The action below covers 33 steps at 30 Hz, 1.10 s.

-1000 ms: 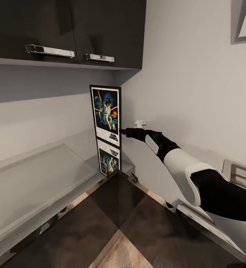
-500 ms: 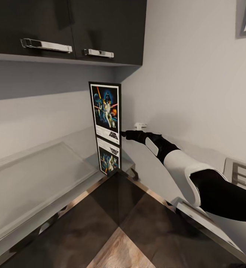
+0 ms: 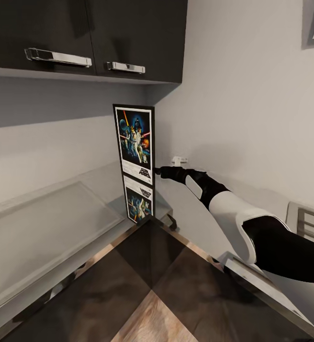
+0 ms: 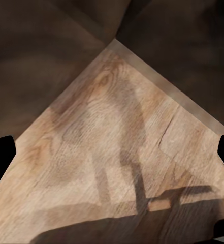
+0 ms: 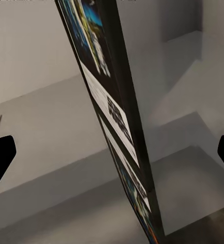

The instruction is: Pick up the poster from the kitchen countertop and hang it on one of the wall nails in the kitchen.

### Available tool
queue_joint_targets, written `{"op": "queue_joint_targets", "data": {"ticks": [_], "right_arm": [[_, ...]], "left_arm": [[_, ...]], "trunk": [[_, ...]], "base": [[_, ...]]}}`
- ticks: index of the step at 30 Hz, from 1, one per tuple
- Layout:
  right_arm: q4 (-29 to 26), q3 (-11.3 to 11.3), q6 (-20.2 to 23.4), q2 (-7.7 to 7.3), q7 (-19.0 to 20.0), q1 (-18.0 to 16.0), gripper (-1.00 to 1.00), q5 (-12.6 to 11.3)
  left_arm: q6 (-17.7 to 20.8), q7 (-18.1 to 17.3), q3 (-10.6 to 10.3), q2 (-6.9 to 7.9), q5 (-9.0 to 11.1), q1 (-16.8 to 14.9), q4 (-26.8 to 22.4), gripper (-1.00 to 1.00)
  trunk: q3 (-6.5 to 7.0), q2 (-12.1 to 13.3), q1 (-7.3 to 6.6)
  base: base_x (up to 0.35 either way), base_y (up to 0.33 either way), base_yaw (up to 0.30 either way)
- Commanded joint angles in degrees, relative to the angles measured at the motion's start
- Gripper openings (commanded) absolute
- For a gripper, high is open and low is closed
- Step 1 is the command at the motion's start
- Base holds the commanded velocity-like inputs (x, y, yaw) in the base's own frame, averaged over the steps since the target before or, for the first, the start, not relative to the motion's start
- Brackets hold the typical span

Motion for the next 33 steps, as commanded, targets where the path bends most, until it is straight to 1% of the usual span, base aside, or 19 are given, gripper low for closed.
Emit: {"op": "queue_joint_targets", "data": {"ticks": [1,7,26,33], "right_arm": [[-0.05,0.36,0.29,-0.02,-0.01,-0.03,1.0,-0.59],[-0.04,0.33,0.27,-0.02,0.01,-0.03,1.0,-0.59],[-0.04,0.32,0.26,-0.02,0.03,-0.03,1.0,-0.59],[-0.04,0.32,0.26,-0.02,0.06,-0.03,1.0,-0.59]], "left_arm": [[-0.03,-0.46,0.19,-0.04,0.02,0.01,-0.05,1.0],[0.0,-0.77,0.23,0.0,0.01,0.01,-0.08,1.0],[0.05,-0.86,0.33,0.01,0.0,0.01,-0.11,1.0],[0.05,-0.86,0.33,0.01,0.0,0.01,-0.11,1.0]], "trunk": [[-0.05,-0.03,0.0],[-0.05,-0.03,0.0],[-0.05,-0.03,0.0],[-0.05,-0.03,0.0]], "base": [[0.0,0.0,0.0],[0.067,0.0,0.0],[0.149,0.0,0.0],[0.051,0.0,0.0]]}}
